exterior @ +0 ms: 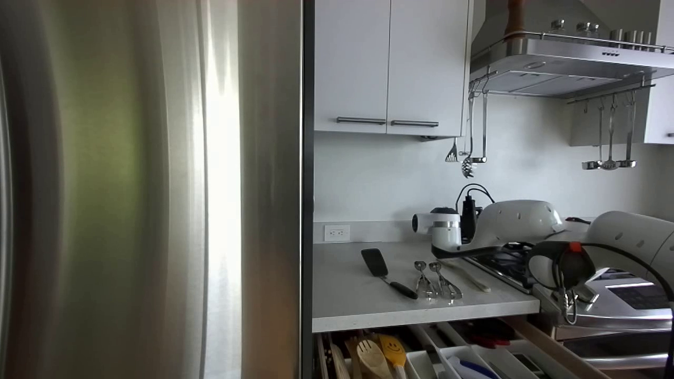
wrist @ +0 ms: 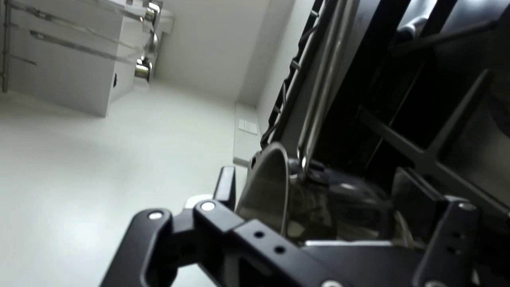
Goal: Pick up the silver pot and put it on the top left cooker on the stove hob
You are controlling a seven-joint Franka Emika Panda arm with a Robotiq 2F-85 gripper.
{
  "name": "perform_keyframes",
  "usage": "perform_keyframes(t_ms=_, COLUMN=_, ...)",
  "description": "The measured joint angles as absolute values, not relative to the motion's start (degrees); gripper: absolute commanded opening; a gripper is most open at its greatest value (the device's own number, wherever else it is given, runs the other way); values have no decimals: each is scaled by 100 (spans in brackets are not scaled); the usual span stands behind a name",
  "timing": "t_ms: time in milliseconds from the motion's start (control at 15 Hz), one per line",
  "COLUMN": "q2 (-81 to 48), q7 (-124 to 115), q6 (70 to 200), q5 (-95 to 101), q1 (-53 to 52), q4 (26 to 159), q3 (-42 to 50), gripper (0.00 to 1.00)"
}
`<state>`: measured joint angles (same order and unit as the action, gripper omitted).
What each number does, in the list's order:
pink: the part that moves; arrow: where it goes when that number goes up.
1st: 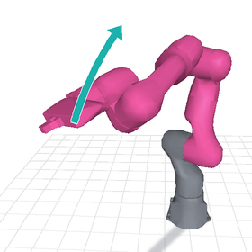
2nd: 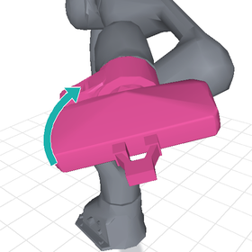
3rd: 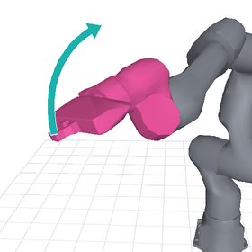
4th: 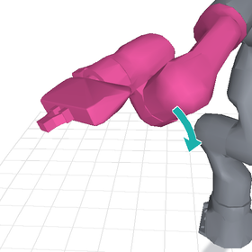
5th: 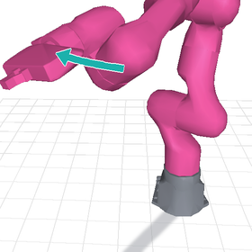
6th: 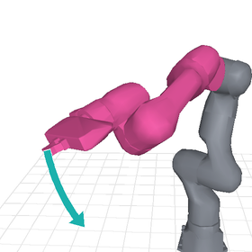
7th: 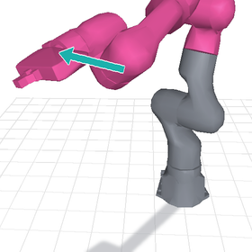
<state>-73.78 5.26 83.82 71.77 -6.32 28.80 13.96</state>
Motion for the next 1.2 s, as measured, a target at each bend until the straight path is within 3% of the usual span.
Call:
perform_keyframes(t_ms=667, q2=-6778, q7=1658, q6=9762, q5=7164, q1=-908, q4=3253, q3=703, gripper=100)
perform_keyframes(t_ms=1200, q2=-5678, q7=2716, q6=10762, q5=7209, q1=-950, q4=4758, q3=571, gripper=100)
